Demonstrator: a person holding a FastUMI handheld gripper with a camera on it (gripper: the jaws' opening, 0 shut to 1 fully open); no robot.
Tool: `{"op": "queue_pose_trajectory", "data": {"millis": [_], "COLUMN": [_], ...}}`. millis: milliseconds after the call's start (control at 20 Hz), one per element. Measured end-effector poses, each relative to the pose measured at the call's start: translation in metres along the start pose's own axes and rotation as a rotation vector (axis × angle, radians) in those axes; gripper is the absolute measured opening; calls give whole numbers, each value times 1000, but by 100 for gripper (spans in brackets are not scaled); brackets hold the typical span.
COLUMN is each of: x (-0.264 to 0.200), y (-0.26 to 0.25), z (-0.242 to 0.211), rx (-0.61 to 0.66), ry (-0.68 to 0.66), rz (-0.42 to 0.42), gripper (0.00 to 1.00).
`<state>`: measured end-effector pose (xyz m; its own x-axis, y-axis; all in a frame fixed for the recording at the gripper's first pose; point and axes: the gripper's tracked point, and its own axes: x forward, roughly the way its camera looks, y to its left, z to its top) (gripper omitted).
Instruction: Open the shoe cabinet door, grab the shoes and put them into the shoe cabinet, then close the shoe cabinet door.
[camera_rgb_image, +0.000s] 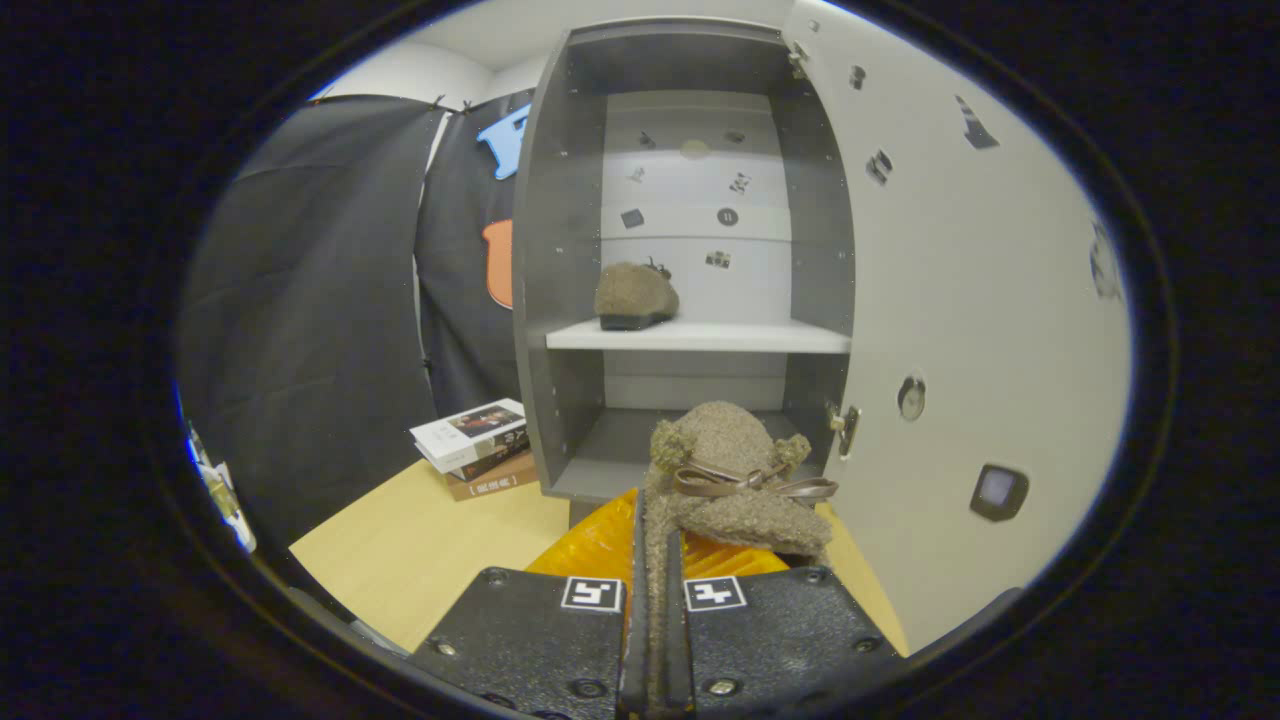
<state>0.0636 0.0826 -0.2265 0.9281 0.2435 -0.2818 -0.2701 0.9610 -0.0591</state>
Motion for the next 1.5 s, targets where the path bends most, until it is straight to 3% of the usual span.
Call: {"op": "queue_pose_trajectory", "data": {"millis": [200, 400, 700, 1000, 1200, 1500], "x": [-13, -12, 54, 155, 222, 287], "y": [-2, 2, -17, -63, -87, -83], "z": [71, 129, 201, 220, 212, 191], "rx": [-81, -79, 5, 73, 24, -44], "ry": [-65, -62, -1, 89, 138, 173], "rz": [-15, -7, -62, -145, -167, -111], "gripper": [10, 10, 10, 10, 10, 10]}}
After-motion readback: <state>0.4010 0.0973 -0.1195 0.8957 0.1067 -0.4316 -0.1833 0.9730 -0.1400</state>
